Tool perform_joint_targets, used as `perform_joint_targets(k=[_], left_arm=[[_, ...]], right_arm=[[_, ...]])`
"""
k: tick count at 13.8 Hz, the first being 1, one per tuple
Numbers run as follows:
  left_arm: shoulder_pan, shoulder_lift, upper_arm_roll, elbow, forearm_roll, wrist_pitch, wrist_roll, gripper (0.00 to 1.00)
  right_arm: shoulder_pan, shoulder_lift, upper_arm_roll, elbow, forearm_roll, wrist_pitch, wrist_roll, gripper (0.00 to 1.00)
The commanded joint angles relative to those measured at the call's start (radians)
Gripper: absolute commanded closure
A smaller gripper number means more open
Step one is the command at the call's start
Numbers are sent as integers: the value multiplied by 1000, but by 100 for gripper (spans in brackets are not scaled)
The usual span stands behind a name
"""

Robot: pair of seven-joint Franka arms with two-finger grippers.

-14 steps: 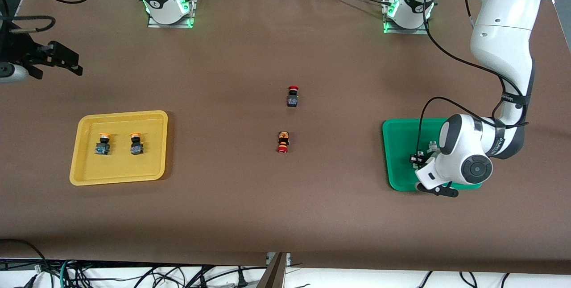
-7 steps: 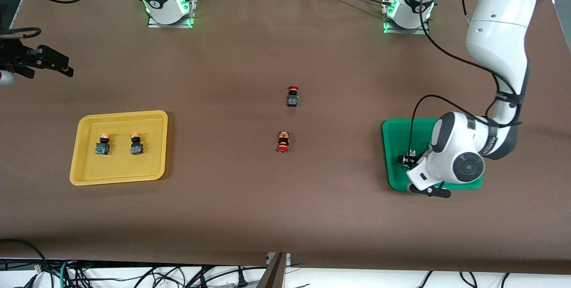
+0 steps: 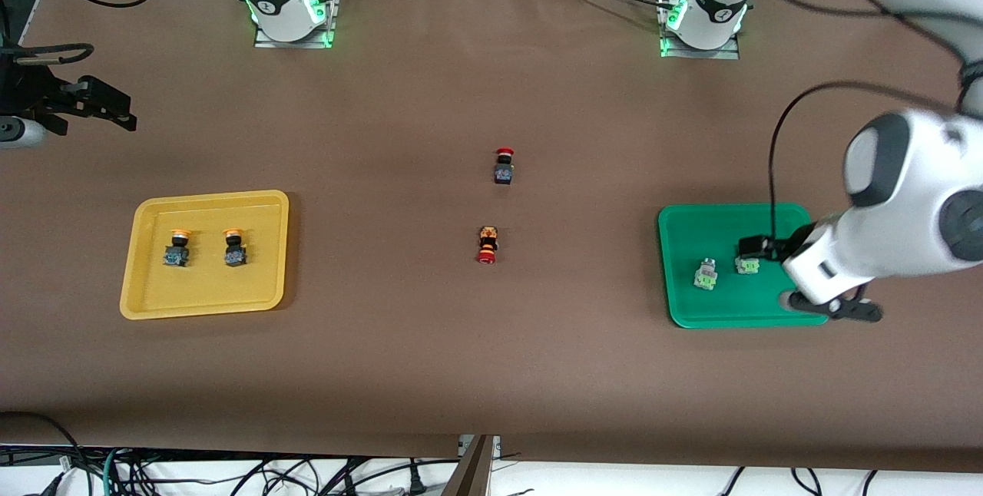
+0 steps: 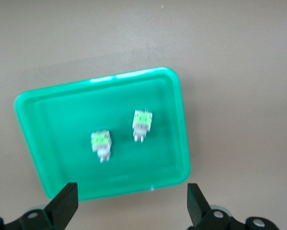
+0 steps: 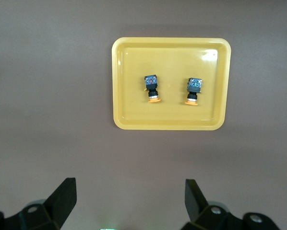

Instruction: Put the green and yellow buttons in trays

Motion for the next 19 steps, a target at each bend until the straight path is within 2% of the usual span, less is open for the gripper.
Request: perform_joint_targets(k=[1,4,5,7,8,10,12,19], left_arm=[[1,-158,0,-50,-14,-87,22,0],[7,-275,3,-115,-11,-133,22,0],[10,-309,3,-160,-11,-124,16,0],[11,-323,10,-183,-19,-109,-1,0],[11,-364,16,-250,-22,-68,-3,0],[-2,-452,84,-355,-37,-21,-3,0],[-6,-493,95,-405,-42,0,-36,0],[7,-493,89,-392,-82,-7,-66,0]], right_arm=[[24,4,-1,18,-22,-21,-3,0],[26,4,-1,18,-23,-19,-3,0],[26,4,-1,18,-23,-19,-4,0],[24,4,-1,18,-23,-19,-4,0],[24,4,-3,18,-23,-19,-6,0],[24,6,-3,18,-25,-19,-6,0],[24,6,-3,18,-25,-15,-6,0],[24,22,-3,32,-22,-12,-6,0]])
